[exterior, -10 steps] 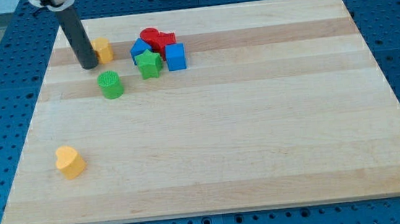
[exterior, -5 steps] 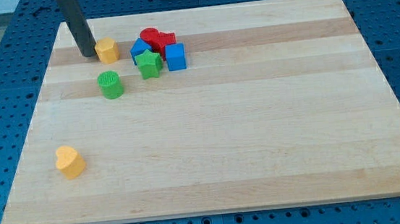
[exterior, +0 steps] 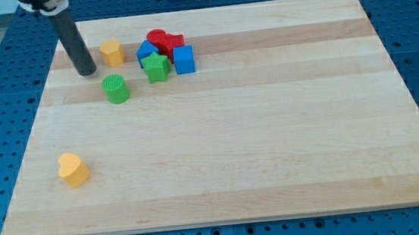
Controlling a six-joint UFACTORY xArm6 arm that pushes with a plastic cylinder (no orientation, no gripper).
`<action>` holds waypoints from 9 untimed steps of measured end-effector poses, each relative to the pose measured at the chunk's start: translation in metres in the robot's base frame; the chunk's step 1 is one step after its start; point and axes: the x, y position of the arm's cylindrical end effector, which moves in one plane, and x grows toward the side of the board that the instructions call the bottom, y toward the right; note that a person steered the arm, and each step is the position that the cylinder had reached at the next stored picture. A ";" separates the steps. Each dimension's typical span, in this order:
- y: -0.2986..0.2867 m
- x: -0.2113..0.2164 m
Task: Move the yellow hexagon closer to the red circle
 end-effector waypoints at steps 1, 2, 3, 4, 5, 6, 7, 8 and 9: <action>0.017 -0.005; 0.021 -0.009; 0.005 -0.009; -0.005 -0.017; 0.001 -0.030; 0.016 -0.038; 0.029 -0.040; 0.031 -0.041; 0.008 -0.023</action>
